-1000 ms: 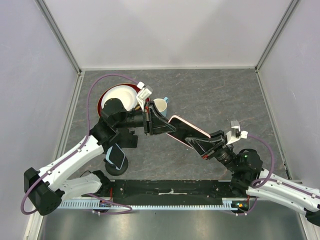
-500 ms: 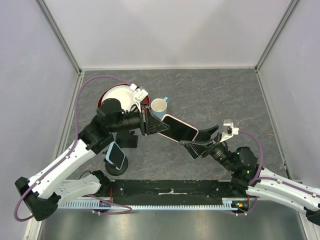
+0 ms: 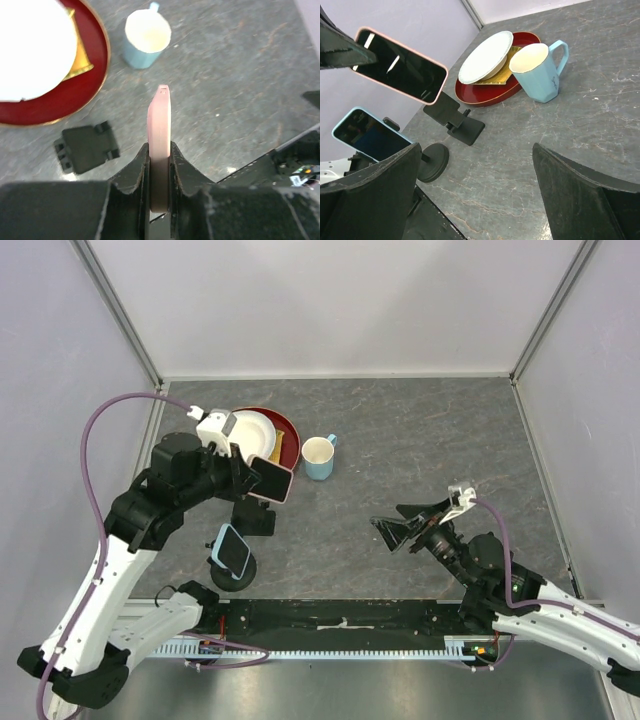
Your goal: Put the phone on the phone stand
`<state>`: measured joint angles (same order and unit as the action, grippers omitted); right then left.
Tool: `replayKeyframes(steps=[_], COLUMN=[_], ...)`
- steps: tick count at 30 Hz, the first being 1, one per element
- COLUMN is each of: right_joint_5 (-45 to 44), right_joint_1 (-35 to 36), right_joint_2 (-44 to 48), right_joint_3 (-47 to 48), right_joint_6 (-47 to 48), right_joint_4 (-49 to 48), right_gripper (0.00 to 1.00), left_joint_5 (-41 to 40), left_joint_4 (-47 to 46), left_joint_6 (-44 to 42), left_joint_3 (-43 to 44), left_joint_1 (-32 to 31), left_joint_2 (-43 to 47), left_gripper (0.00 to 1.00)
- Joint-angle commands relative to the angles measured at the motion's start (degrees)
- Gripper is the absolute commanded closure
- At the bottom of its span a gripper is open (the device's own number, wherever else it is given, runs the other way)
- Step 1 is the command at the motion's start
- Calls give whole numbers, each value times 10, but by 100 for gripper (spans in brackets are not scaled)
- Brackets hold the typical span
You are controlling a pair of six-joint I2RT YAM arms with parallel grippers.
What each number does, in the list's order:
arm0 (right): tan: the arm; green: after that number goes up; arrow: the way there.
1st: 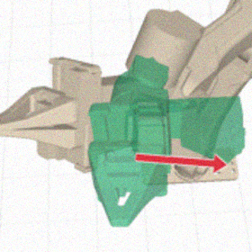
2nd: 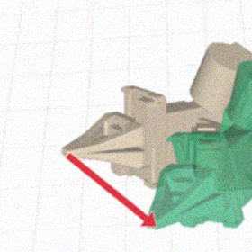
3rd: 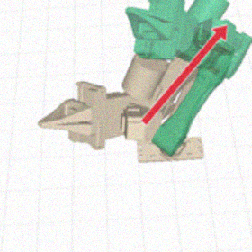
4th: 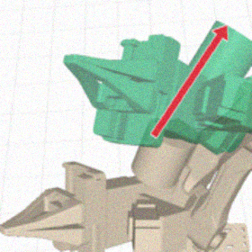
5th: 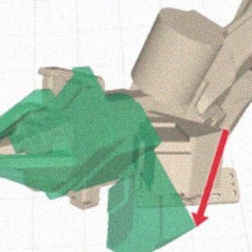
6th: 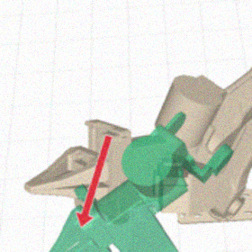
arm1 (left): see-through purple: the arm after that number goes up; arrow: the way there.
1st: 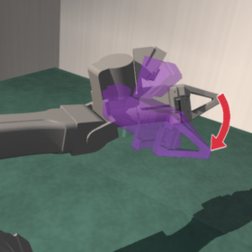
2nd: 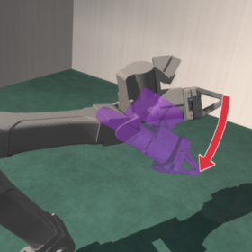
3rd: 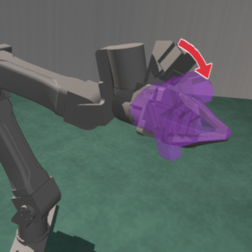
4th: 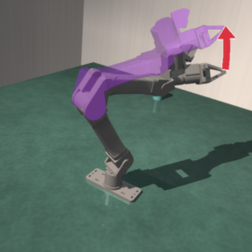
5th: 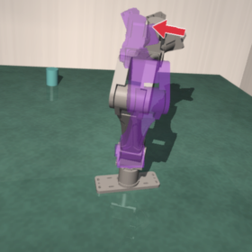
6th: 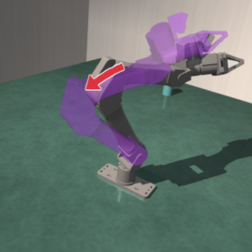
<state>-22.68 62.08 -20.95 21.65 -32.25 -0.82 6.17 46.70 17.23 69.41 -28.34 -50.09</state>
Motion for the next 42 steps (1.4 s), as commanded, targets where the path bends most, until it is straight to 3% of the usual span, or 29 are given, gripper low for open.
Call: replayKeyframes(steps=[1,6,9,19,31,42], right_joint_5=[-23,-29,-31,-28,-29,-29], right_joint_1=[0,0,0,1,1,0], right_joint_2=[31,52,61,75,63,57], right_joint_3=[-10,-8,-7,-5,-12,-19], right_joint_6=[-7,-17,-22,-40,-51,-56], right_joint_4=[29,53,60,79,71,69], right_gripper=[2,2,2,2,2,2], left_joint_5=[-32,-106,-106,-27,30,48], left_joint_4=[54,67,51,-12,-46,-59], left_joint_6=[-34,0,13,16,1,-4], left_joint_3=[12,-16,-45,-130,-168,-181], left_joint_1=[24,43,51,108,163,172], left_joint_2=[10,37,47,52,45,28], left_gripper=[98,98,98,98,98,98])
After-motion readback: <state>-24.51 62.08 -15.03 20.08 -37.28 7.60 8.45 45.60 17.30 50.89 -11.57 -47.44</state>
